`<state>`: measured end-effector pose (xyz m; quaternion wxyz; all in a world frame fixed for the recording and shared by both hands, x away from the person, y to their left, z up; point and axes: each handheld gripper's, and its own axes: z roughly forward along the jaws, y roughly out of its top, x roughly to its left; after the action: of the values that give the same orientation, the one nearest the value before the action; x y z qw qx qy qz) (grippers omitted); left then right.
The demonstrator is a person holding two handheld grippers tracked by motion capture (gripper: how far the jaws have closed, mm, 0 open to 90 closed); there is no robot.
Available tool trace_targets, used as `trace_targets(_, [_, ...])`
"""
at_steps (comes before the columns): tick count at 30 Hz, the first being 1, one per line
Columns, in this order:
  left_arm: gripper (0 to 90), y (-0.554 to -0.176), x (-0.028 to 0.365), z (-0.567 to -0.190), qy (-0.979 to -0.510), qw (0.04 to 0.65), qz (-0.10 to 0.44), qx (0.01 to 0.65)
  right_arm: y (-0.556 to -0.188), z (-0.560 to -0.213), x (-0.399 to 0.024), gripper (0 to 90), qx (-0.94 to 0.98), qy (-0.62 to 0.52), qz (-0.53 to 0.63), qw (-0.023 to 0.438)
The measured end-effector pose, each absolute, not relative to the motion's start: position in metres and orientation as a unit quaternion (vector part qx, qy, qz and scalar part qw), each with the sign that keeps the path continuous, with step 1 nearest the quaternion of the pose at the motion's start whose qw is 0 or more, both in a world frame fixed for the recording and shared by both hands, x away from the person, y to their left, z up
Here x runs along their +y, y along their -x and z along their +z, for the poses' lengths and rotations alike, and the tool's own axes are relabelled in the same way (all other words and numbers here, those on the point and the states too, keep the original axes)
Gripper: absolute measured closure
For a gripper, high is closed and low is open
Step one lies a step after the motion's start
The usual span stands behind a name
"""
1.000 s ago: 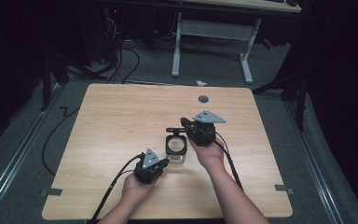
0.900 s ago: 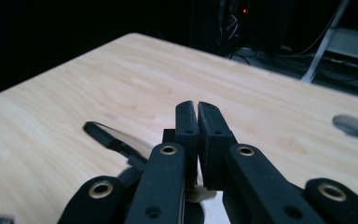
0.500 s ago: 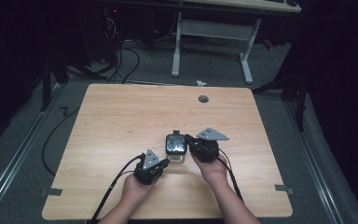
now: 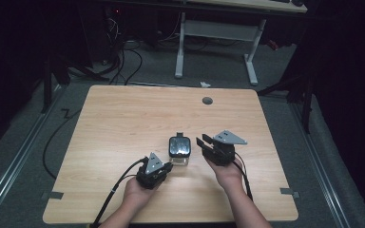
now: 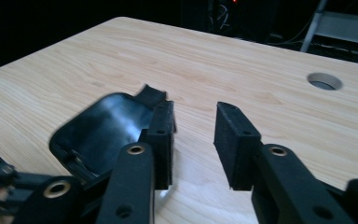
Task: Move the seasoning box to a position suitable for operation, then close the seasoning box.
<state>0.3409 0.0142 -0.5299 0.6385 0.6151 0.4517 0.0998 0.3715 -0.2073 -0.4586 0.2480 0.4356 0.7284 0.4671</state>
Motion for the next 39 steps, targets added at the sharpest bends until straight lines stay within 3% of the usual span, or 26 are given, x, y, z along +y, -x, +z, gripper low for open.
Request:
trace_targets(7, [77.2,-0.338,0.039,-0.52,-0.619,0.637,0.107,0.447,-0.366,-0.474,-0.241,57.3,0.722,-0.469,0.442,0.252])
trace_targets(11, [70.4,-0.348,0.08,-0.518,-0.618,0.621,0.164,0.454,-0.353,-0.493,-0.277,49.9,0.703,-0.504,0.429,0.26])
trace_targets(16, [53.1,-0.349,0.119,-0.522,-0.612,0.594,0.166,0.494,-0.315,-0.506,-0.304,42.6,0.694,-0.526,0.409,0.271])
trace_targets(18, [53.3,-0.336,0.135,-0.527,-0.592,0.603,0.181,0.503,-0.286,-0.511,-0.311,45.9,0.671,-0.54,0.413,0.295])
trace_targets(22, [52.3,-0.335,0.155,-0.535,-0.564,0.595,0.179,0.544,-0.269,-0.517,-0.314,44.0,0.68,-0.538,0.404,0.29])
trace_targets(39, [50.6,-0.333,0.15,-0.536,-0.564,0.6,0.185,0.536,-0.277,-0.523,-0.303,43.5,0.694,-0.534,0.398,0.274])
